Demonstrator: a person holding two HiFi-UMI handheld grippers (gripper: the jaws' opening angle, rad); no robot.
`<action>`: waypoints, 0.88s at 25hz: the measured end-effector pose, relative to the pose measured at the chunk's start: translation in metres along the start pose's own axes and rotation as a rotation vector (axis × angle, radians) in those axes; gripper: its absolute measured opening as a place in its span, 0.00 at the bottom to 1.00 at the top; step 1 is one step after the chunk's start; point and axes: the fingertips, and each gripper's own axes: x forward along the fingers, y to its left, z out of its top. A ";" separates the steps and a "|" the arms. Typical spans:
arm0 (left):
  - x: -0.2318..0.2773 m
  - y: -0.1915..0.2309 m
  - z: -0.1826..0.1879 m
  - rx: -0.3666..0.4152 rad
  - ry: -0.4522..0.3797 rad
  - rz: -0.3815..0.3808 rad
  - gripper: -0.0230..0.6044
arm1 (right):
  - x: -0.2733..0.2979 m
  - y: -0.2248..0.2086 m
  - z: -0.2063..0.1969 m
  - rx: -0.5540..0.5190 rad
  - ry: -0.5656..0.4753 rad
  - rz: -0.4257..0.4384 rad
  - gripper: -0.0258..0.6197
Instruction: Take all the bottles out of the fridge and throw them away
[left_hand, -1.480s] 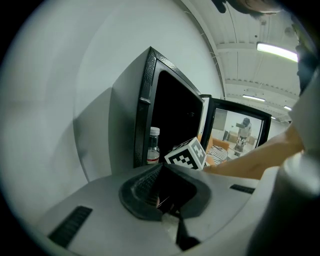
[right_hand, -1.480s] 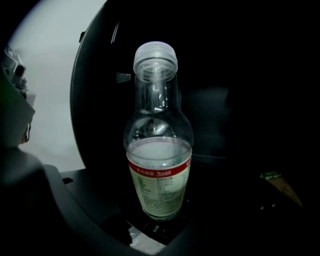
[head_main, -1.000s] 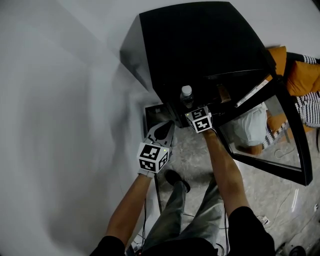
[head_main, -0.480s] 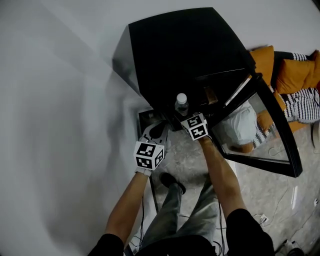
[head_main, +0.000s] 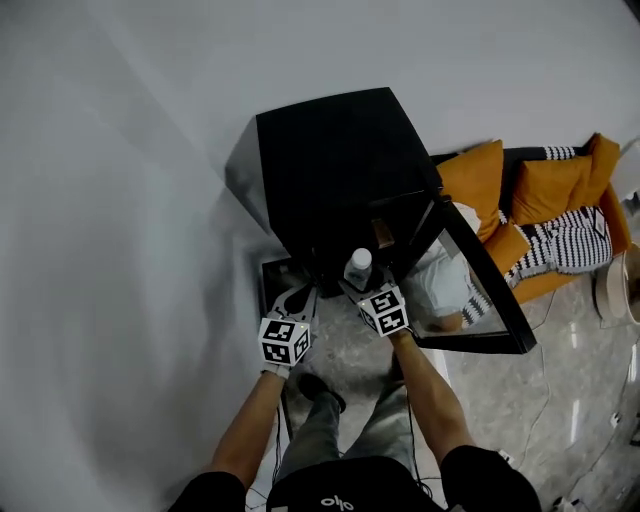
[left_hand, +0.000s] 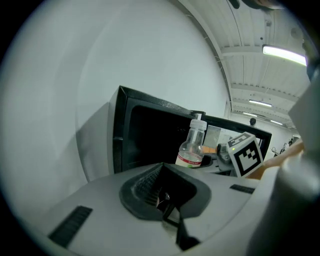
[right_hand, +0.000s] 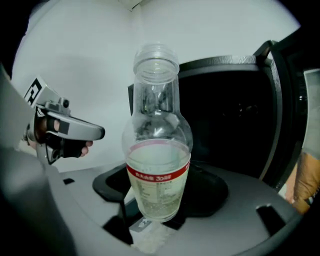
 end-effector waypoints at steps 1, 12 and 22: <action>-0.004 -0.008 0.006 -0.004 -0.004 -0.001 0.03 | -0.014 0.001 0.007 0.001 -0.003 0.000 0.53; -0.011 -0.091 0.061 -0.036 -0.074 -0.031 0.03 | -0.128 -0.015 0.060 -0.026 -0.018 -0.020 0.53; -0.029 -0.089 0.073 -0.049 -0.102 0.028 0.03 | -0.142 -0.007 0.079 -0.096 -0.016 0.047 0.53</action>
